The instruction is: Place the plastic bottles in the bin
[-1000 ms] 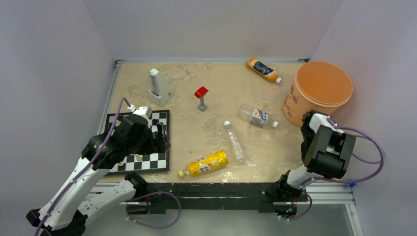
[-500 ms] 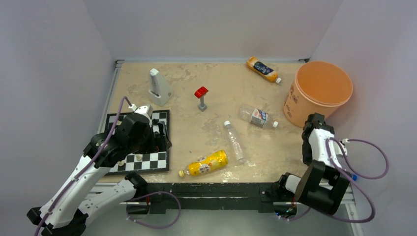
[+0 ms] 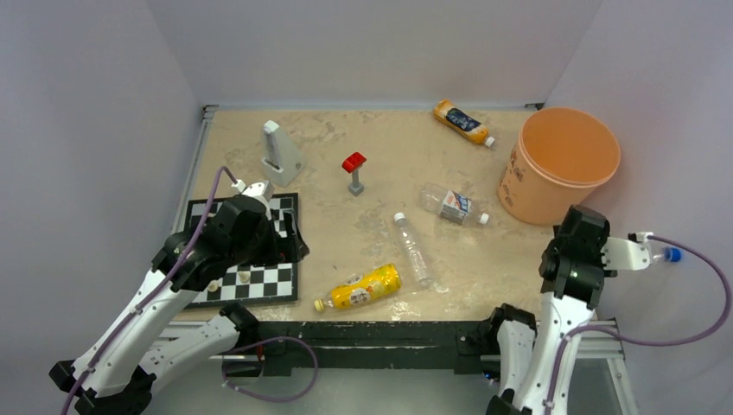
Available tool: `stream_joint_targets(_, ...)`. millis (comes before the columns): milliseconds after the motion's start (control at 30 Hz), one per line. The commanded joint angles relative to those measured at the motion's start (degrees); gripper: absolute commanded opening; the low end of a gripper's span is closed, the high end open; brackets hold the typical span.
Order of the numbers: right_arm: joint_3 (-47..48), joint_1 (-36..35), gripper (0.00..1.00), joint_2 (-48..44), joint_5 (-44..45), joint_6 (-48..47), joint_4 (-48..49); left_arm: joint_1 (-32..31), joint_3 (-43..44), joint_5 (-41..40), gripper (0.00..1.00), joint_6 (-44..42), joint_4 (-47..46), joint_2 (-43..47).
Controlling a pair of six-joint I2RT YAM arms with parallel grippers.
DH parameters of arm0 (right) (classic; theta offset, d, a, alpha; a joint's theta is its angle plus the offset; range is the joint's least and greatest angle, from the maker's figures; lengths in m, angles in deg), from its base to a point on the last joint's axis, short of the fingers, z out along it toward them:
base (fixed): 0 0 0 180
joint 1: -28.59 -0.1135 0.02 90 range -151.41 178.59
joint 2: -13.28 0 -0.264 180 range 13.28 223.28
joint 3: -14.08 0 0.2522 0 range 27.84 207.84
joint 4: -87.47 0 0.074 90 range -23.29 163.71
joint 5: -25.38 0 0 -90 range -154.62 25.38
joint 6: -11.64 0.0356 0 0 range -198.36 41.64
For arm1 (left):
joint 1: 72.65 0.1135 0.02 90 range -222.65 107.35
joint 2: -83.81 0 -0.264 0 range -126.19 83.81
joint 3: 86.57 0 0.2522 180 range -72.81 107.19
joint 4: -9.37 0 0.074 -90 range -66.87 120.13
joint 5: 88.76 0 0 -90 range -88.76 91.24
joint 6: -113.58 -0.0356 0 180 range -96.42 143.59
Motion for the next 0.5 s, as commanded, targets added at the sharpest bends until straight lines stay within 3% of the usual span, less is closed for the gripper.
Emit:
stream_joint_targets(0,6.9,-0.1,0.0,-5.3,1.8,-16.2,9.9,-0.2,-1.6,3.6,1.0,1.9,-5.8,-0.9)
stream_joint_targets(267,12.2,-0.6,0.0,-3.1,-18.5,-30.0,22.0,-0.2,-1.0,4.8,1.0,1.5,-6.1,-1.3)
stream_joint_targets(467,18.8,-1.9,0.0,7.4,-24.2,-34.4,26.6,-0.2,-1.2,4.8,1.0,1.3,-6.2,-1.1)
